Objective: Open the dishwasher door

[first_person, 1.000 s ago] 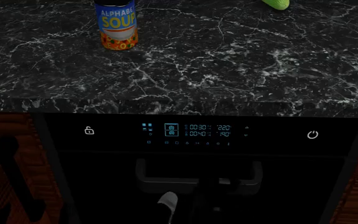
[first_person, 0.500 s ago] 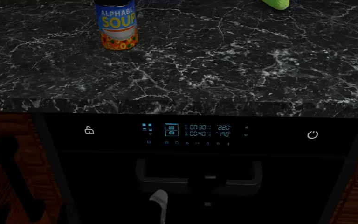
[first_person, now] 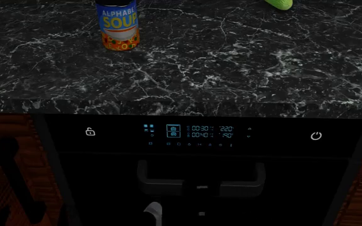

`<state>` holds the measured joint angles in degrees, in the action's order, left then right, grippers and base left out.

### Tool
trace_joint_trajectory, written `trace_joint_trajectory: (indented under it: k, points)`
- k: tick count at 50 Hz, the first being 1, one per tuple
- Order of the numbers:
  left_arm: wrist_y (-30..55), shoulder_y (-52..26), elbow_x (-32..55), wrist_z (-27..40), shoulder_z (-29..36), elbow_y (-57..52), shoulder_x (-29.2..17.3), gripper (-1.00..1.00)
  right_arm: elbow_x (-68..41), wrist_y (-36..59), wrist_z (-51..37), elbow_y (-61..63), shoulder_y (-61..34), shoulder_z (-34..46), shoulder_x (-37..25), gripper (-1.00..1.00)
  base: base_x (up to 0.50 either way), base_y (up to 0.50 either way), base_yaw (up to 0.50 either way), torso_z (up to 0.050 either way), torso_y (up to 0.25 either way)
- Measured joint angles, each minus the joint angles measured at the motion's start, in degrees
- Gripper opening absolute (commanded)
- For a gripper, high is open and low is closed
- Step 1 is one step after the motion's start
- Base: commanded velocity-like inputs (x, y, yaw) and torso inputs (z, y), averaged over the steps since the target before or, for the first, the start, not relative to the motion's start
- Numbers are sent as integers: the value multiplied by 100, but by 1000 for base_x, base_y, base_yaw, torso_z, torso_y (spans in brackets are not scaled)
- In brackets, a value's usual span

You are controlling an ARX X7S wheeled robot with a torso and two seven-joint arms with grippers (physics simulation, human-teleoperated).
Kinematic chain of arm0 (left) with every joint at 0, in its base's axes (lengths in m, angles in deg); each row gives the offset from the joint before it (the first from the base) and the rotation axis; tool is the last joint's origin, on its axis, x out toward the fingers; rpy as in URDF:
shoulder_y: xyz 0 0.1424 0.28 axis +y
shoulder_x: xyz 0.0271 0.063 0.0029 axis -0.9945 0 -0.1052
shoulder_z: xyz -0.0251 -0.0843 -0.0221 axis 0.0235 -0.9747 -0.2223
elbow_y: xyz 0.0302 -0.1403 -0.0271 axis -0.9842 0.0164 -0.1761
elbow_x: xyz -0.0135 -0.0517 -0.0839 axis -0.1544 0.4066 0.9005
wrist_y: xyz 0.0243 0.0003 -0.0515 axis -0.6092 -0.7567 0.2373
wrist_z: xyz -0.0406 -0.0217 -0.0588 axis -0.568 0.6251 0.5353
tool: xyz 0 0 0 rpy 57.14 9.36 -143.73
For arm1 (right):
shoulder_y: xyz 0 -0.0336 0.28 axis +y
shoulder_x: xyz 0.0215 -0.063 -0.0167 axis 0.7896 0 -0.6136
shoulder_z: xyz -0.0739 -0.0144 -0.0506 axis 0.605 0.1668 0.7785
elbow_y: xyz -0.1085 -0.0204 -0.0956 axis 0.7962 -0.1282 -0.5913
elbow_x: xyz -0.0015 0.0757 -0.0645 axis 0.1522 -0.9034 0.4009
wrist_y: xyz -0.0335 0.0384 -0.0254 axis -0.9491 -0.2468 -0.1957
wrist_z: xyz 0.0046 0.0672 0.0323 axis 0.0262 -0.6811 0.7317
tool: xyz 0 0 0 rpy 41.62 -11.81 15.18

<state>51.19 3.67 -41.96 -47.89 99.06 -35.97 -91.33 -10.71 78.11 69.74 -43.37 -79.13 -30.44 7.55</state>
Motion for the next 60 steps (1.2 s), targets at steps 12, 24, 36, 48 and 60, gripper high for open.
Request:
trace_joint_trajectory:
  k: [12,24,36,48,60]
  points:
    - [-19,-10,25,22,16,19,-18,100,-470,-136,-177,-480,-73,582,136,100,0,0,0,0,0]
    - [-44,-28,44,38,37,62,-30,100,-1767,-597,4,-1081,-446,1173,181,100,0,0,0,0,0]
    - [-53,-42,57,59,66,81,-41,100,-2870,-816,88,-1438,-714,1640,192,100,0,0,0,0,0]
    - [-61,-50,73,80,92,88,-58,100,-3516,-885,56,-1563,-826,2096,196,100,0,0,0,0,0]
    - [-100,-73,100,83,110,157,-63,100,-3981,-853,70,-1618,-881,2604,202,100,0,0,0,0,0]
